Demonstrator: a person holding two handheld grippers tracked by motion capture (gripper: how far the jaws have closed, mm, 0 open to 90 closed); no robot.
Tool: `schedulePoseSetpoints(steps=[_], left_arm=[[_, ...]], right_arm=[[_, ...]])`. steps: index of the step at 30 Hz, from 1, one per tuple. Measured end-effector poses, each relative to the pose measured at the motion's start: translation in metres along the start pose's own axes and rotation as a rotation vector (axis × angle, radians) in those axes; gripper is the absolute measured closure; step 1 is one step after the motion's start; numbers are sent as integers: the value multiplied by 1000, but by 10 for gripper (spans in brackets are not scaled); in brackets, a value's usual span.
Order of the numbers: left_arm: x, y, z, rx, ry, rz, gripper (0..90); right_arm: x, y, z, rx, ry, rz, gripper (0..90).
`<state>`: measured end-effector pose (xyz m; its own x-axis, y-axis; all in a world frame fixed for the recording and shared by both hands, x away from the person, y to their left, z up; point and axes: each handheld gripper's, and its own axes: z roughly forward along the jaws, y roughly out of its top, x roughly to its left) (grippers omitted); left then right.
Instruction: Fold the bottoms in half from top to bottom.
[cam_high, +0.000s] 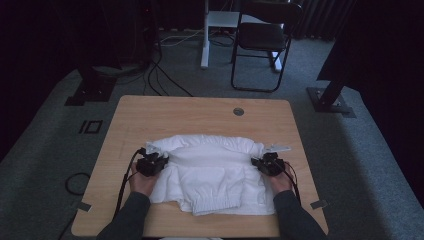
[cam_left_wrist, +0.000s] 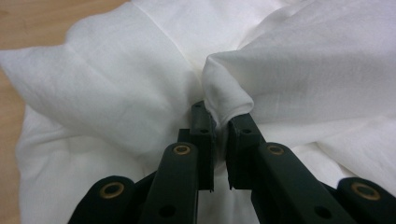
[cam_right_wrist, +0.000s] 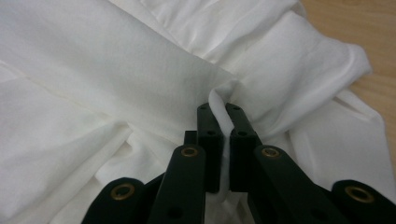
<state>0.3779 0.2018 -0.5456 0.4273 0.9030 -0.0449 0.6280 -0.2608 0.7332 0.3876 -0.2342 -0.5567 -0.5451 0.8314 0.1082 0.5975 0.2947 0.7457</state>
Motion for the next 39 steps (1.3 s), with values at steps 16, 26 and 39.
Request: schedulePoseSetpoints(steps=[16,26,39], left_arm=[[-2,30,28,-3,95,-38,838],[10,84,-53,-287,-83,-113,850],[12,44,-104,-343,-210,-108,844]], right_arm=[[-5,32,29,20,-42,39,865],[-17,70,-28,-209,-53,22,866],[6,50,-102,-353,2,-77,862]])
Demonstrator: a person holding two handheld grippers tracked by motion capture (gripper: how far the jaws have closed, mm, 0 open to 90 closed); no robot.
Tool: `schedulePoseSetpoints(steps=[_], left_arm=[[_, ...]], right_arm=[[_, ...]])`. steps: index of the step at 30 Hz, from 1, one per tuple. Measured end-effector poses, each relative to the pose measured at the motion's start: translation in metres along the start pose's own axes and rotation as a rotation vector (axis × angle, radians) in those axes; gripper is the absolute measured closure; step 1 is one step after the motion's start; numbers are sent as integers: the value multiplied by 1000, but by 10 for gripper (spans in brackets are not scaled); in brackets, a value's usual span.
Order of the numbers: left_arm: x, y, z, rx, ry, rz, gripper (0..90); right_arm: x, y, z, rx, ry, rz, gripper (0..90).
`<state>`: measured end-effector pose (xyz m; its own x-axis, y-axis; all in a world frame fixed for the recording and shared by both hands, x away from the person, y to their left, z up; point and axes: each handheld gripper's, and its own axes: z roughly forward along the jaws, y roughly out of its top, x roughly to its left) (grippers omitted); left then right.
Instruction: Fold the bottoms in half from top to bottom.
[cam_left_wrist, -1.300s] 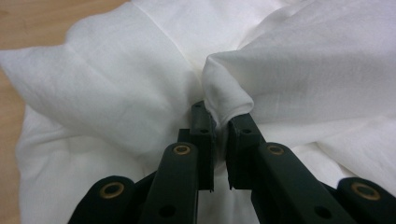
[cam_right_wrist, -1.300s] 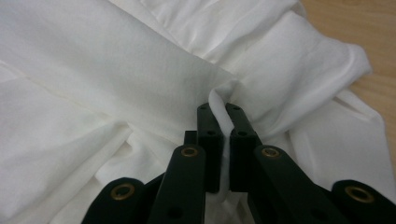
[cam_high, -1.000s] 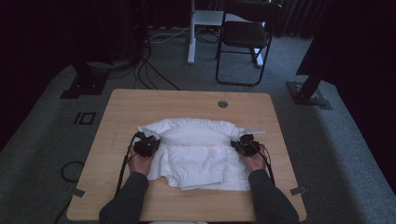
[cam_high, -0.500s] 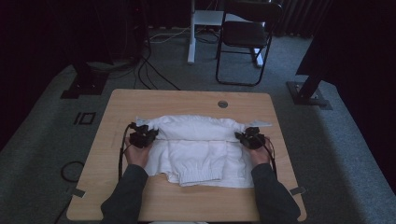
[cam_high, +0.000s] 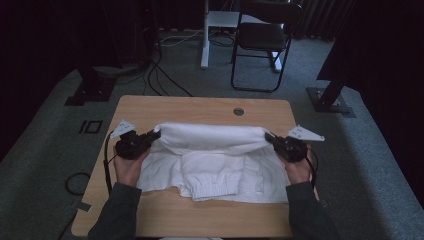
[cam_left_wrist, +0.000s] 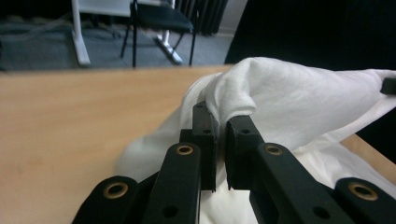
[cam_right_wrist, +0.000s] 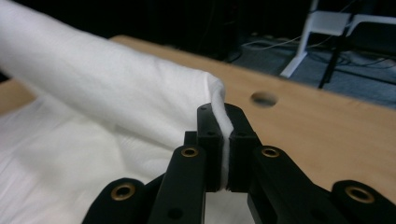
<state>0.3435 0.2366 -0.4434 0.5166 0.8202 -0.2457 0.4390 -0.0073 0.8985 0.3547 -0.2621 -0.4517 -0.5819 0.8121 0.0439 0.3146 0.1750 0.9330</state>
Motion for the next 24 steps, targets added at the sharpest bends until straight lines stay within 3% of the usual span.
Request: schedulePoseSetpoints(steps=[5,7,8,10,12,13,14,16,19,22,24], left_arm=[[1,-40,-5,86,-18,-33,809],[0,-47,-5,104,-16,-36,720],[0,-53,-7,117,8,-32,634],[-1,-48,-9,101,26,-24,560],[-5,-37,-10,73,36,-18,539],[-5,-37,-10,73,36,-18,535],[-12,-27,-9,49,60,3,535],[-23,-12,-5,21,68,38,529],[-44,8,10,22,69,77,552],[-62,16,40,87,47,109,587],[-71,11,62,145,27,134,599]], right_arm=[[18,-39,-12,64,19,-15,858],[20,-47,-13,81,25,-8,849],[23,-60,-15,124,36,-1,755],[22,-63,-18,136,47,-2,586],[21,-56,-22,102,24,-1,482],[21,-56,-22,102,24,-1,482],[22,-50,-22,80,18,3,463],[27,-33,-18,36,9,-11,466],[38,-14,2,53,-15,-40,512],[51,-3,33,120,-27,-48,544],[58,0,53,155,-25,-54,550]])
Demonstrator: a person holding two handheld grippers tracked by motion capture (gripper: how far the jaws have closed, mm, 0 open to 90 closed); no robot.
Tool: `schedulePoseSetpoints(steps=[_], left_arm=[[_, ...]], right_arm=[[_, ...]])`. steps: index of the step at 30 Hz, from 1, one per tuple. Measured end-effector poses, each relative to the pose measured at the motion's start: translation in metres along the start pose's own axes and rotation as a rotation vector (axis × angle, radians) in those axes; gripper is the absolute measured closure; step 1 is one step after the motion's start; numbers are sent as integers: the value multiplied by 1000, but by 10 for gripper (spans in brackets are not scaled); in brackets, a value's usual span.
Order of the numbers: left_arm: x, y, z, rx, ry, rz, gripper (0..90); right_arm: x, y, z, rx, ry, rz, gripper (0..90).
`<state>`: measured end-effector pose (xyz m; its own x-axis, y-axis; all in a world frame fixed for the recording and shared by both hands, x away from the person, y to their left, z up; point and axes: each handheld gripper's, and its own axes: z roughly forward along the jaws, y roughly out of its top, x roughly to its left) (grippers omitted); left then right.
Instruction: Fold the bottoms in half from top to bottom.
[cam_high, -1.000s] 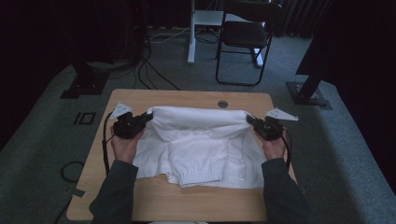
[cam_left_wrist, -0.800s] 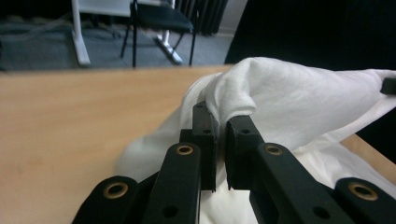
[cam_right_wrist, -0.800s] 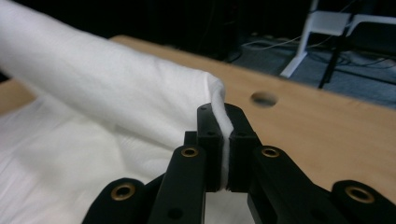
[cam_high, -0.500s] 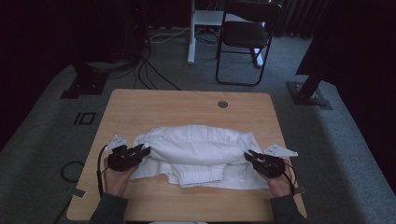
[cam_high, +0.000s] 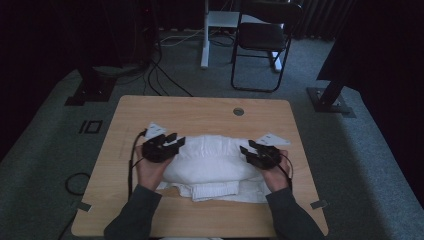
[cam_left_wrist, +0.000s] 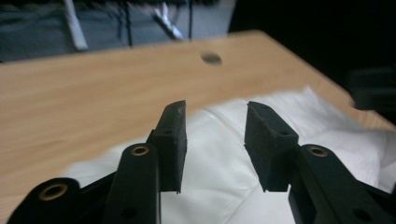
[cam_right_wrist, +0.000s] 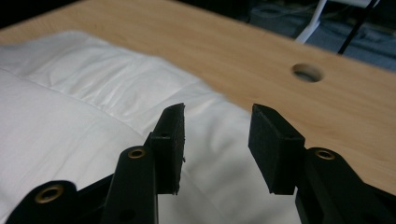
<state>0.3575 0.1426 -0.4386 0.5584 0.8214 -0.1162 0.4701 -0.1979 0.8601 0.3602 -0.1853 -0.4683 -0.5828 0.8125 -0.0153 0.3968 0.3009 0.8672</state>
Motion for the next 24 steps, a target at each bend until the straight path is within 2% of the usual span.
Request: schedulePoseSetpoints(steps=[3,4,6,7,8,9,10,11,13,14,16,17,18,19,20,22,23,24], left_arm=[[-5,-19,31,102,-50,-13,597],[-6,-31,38,137,-46,-8,597],[-6,-54,45,186,-42,-1,597],[-5,-65,46,198,-50,-7,596],[-5,-65,46,198,-50,-7,596],[-3,-79,44,213,-53,-3,596],[-3,-84,41,207,-57,-4,596],[-3,-90,31,185,-64,-5,592],[-3,-91,25,168,-58,-4,579],[-2,-92,9,111,-36,-2,565],[1,-95,-6,69,15,3,546],[1,-95,-6,69,15,3,538],[5,-101,-16,53,83,2,525],[5,-101,-16,53,83,2,516],[12,-108,-20,78,124,-1,504],[18,-118,-18,116,184,11,502],[18,-118,-18,116,184,11,501],[22,-128,-12,161,195,5,499]], right_arm=[[11,-3,23,63,-1,2,559],[14,-8,28,85,11,8,567],[21,-21,32,122,9,-16,583],[23,-28,32,132,12,-21,587],[23,-28,32,132,12,-21,587],[24,-35,31,147,23,-17,588],[27,-46,28,166,25,-17,604],[28,-56,23,179,33,-29,606],[29,-59,19,171,33,-29,604],[28,-63,9,147,23,-22,600],[28,-67,-1,108,-14,-17,599],[27,-69,-6,89,-31,-15,600],[27,-72,-10,76,-47,-15,600],[27,-72,-10,76,-47,-15,600],[26,-81,-13,77,-56,-2,607],[25,-87,-10,108,-51,4,607],[25,-87,-10,108,-51,4,607],[25,-92,-4,135,-49,9,609]])
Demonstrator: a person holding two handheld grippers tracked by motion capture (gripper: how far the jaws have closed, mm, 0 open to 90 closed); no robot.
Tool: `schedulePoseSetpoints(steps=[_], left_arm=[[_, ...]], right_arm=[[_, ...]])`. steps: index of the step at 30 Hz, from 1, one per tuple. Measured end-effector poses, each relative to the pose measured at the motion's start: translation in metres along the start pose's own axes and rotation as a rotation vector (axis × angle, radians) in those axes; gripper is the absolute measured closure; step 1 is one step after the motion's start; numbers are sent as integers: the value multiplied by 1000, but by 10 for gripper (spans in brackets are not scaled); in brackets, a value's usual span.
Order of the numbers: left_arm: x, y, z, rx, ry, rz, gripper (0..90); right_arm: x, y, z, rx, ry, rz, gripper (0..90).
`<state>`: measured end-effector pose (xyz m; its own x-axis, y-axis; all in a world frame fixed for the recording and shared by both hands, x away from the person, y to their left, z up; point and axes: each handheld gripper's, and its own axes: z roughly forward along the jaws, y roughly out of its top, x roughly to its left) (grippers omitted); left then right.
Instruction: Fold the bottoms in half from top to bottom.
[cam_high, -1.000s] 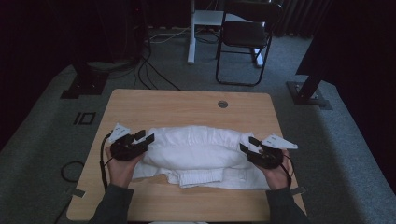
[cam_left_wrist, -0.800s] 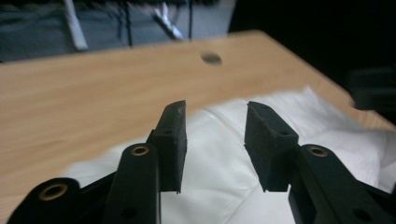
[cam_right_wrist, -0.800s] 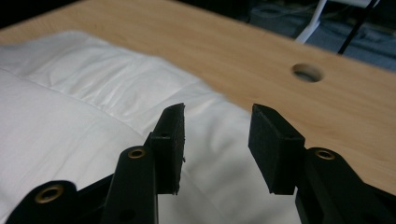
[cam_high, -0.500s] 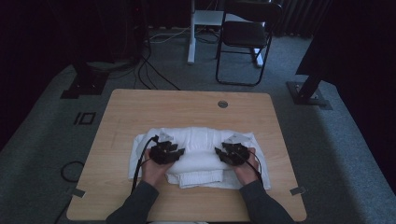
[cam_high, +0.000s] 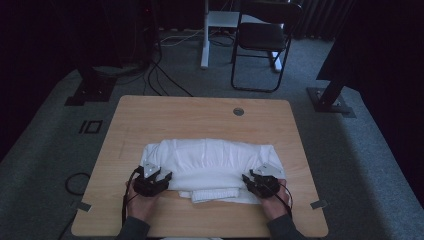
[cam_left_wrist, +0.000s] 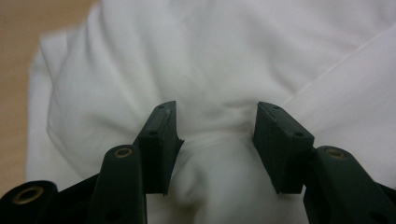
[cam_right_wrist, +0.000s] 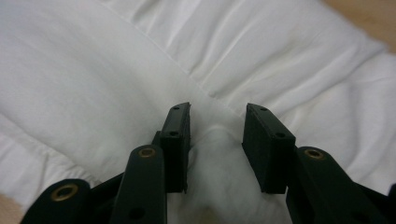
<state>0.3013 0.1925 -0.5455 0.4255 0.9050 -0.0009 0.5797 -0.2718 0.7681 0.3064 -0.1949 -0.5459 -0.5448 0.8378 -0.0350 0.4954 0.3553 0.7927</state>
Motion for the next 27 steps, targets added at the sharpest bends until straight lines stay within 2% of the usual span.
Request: schedulePoseSetpoints(steps=[2,3,4,6,8,9,11,13,14,15,16,18,19,20,21,22,23,24,27], left_arm=[[0,0,0,0,0,0,499],[0,-6,7,18,10,8,499],[-1,-6,8,17,18,9,499],[-2,-4,10,31,28,20,497],[-2,-3,11,31,24,12,496],[1,-3,11,25,14,-15,495],[2,-2,11,26,18,-29,481],[4,-1,10,21,13,-34,402],[9,2,4,-26,-3,-59,333],[14,4,0,-55,-2,-78,313],[19,6,-2,-83,10,-104,281],[28,11,-3,-95,64,-148,218],[28,11,-3,-95,64,-148,179],[28,11,-3,-95,64,-148,179],[39,14,9,-37,100,-190,179],[42,13,15,-10,101,-208,105],[44,12,19,5,93,-222,77],[48,9,25,42,74,-248,46],[50,8,27,53,69,-247,21]], right_arm=[[1,-1,4,14,1,-1,609],[1,-1,4,14,1,-1,609],[3,-2,16,46,-5,-27,608],[3,-2,18,48,-6,-32,608],[1,-1,21,46,2,-37,608],[-2,0,24,39,16,-36,608],[-5,1,27,32,28,-29,608],[-7,2,29,31,32,-24,608],[-9,4,31,32,39,-24,608],[-10,4,31,33,41,-24,608],[-10,4,32,34,41,-23,608],[-10,4,32,31,46,-19,608],[-10,4,32,31,46,-19,608],[-11,4,32,32,47,-18,608],[-11,4,32,32,47,-18,608],[-11,4,32,31,47,-17,607],[-11,4,32,30,46,-17,608],[-11,4,32,30,46,-15,608],[-11,3,32,29,49,-11,608]])
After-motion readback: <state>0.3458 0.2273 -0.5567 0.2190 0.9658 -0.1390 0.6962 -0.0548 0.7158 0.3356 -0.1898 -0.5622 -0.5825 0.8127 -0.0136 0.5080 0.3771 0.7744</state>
